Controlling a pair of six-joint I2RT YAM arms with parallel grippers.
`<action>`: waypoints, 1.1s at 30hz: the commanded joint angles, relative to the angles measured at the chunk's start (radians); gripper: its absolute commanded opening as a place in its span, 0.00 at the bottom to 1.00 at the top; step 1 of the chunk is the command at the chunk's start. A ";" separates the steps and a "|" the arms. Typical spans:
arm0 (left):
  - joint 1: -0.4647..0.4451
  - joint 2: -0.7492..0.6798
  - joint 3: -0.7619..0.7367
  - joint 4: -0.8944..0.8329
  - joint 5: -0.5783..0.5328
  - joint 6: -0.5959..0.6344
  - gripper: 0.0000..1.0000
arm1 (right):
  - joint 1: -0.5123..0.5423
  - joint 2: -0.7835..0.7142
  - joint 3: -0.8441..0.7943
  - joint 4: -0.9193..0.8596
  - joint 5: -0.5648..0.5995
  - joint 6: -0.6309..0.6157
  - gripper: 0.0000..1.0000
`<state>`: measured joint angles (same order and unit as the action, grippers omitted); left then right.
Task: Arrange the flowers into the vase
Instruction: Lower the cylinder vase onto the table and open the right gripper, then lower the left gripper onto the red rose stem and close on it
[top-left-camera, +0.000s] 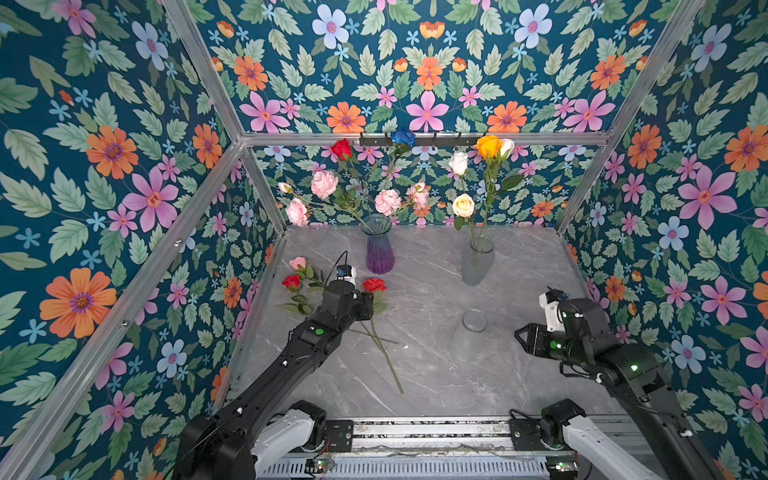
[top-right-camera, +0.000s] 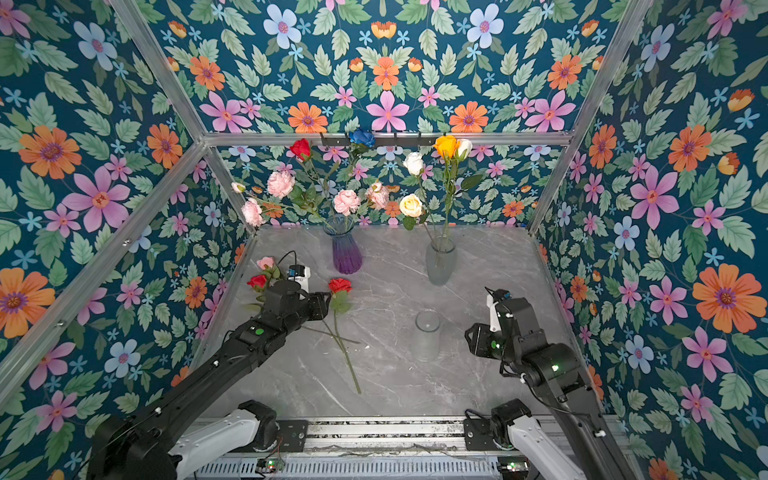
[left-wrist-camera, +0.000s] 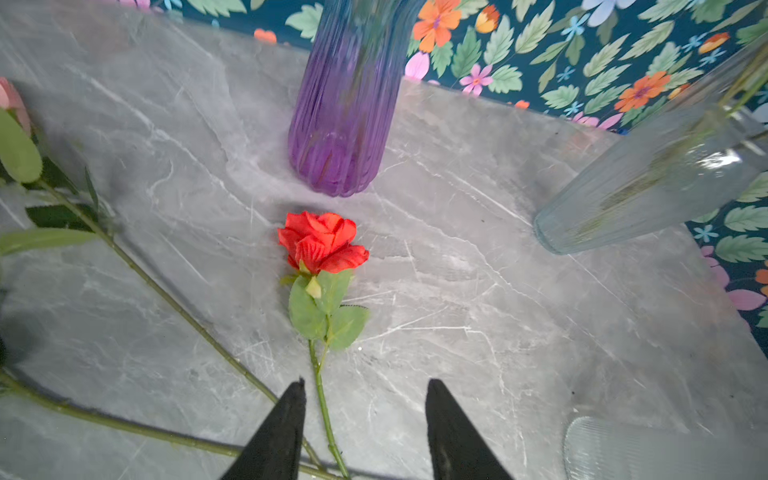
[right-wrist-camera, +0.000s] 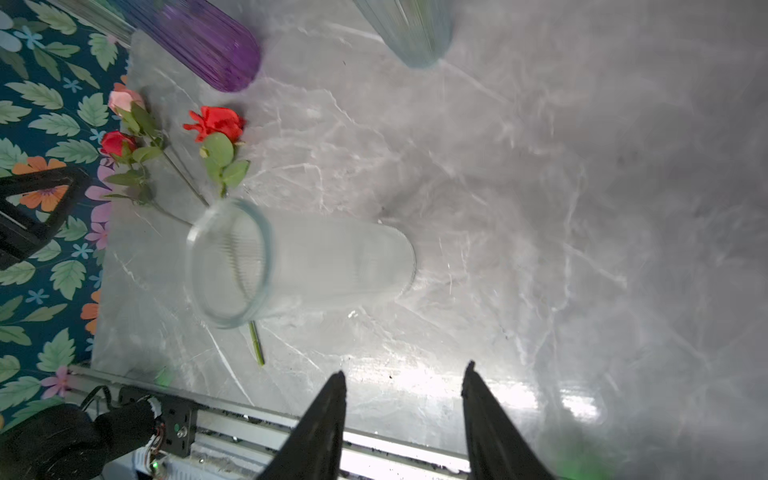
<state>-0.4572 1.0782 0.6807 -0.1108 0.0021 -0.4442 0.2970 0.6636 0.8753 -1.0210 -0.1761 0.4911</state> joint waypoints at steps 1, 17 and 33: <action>0.008 0.076 -0.002 0.076 0.051 -0.039 0.42 | -0.031 -0.039 -0.099 0.124 -0.181 0.085 0.47; 0.131 0.323 0.003 0.075 -0.022 -0.117 0.39 | -0.031 -0.074 -0.577 0.527 -0.155 0.244 0.47; 0.393 0.376 0.053 -0.045 -0.075 -0.396 0.47 | -0.021 -0.074 -0.596 0.556 -0.091 0.207 0.47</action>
<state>-0.0669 1.4937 0.7345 -0.0566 0.0204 -0.7437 0.2756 0.5915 0.2810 -0.4908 -0.2848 0.7029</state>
